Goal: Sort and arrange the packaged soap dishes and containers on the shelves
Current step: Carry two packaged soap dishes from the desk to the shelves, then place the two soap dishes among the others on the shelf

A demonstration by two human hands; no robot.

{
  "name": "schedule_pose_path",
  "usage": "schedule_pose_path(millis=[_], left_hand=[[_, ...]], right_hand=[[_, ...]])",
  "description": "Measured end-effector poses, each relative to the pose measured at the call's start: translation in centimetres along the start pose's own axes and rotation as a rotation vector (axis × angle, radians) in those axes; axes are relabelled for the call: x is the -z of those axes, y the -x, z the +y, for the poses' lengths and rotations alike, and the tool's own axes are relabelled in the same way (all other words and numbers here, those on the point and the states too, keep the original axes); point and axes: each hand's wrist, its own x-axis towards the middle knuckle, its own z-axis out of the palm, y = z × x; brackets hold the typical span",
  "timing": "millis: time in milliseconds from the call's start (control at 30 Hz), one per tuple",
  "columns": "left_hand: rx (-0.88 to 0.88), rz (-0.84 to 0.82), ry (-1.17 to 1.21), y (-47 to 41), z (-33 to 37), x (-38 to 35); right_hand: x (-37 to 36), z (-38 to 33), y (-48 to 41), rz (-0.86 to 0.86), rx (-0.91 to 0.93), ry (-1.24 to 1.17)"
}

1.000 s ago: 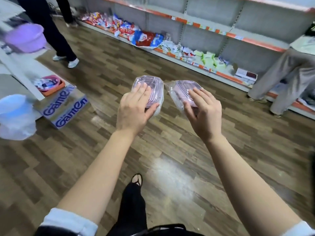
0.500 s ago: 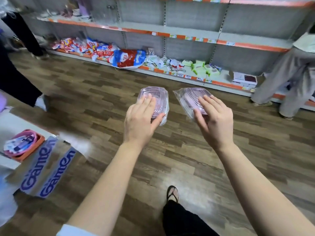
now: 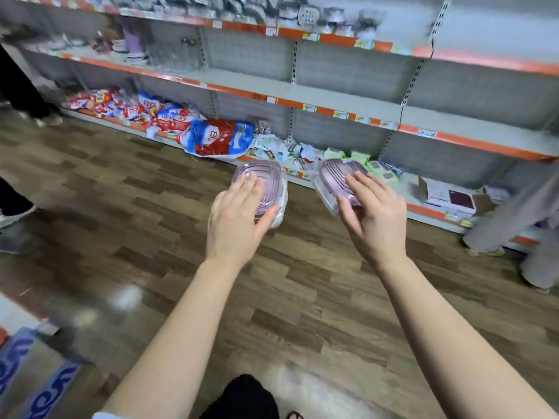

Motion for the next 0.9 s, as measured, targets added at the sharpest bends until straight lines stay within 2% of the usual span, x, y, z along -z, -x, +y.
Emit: schedule_pose_path(millis=[267, 433, 700, 900], left_hand=[[0.000, -0.094, 0.000, -18.2, -9.2, -10.1], [-0.085, -0.154, 0.027, -32.1, -13.4, -15.4], [-0.152, -0.193, 0.064, -49.7, -16.3, -24.8], [-0.160, -0.203, 0.062, -62.4, -17.4, -33.0]], right_hand=[[-15.9, 6.8, -13.7, -0.013, -0.005, 0.014], [-24.0, 10.8, -23.1, 0.003, -0.073, 0.088], [-34.6, 19.3, -35.0, 0.080, -0.152, 0.154], [-42.0, 27.6, -44.3, 0.055, -0.174, 0.155]])
